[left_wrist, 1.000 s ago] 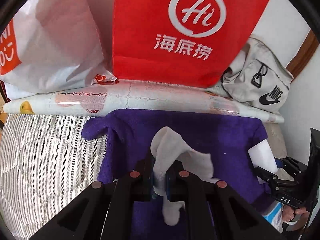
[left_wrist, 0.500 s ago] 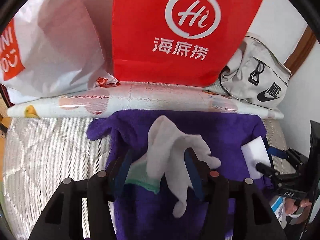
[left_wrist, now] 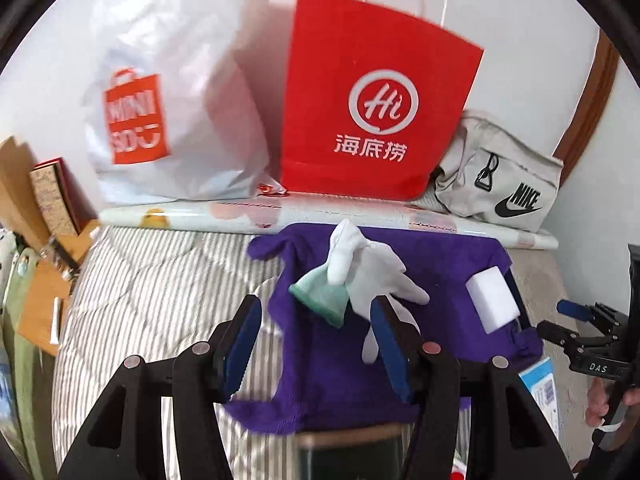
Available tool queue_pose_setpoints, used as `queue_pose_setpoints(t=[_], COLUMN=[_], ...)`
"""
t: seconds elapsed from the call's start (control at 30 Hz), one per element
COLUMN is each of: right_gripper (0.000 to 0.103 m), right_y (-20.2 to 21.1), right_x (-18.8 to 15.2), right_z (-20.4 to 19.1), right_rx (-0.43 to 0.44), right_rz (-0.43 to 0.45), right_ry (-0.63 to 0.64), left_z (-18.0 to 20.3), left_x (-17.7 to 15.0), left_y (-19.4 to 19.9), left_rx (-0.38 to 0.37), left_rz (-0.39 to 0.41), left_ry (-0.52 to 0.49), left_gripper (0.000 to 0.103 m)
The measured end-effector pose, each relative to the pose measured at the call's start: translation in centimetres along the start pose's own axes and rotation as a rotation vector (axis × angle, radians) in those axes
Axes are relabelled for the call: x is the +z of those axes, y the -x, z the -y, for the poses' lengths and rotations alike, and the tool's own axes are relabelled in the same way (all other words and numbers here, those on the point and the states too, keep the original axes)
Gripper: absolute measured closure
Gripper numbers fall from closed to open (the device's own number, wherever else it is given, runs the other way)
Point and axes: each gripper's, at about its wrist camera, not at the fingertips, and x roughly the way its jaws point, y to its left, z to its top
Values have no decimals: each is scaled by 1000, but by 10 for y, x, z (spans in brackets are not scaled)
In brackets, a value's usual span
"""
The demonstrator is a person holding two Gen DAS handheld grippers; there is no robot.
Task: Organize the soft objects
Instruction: 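Grasp the white sock with the left tool while the right tool grasps the black watch strap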
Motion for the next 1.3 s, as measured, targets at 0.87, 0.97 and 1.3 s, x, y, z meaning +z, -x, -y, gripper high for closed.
queue_pose_setpoints(t=[0.87,0.97,1.3], right_gripper=[25,30,31], right_y=[96,89,77], right_x=[-192,-208,-236], right_z=[-74,-79,-86], right_rx=[79,114,134], right_rz=[165,156,124], right_ry=[70,70,88], left_z=[27,29,43], left_x=[-196,-211,-237], left_y=[72,63,38], left_rx=[-58,-67,-115], left_rz=[-53,-59,-106], left_ry=[-163,-188,-274], left_gripper=[49,49,52])
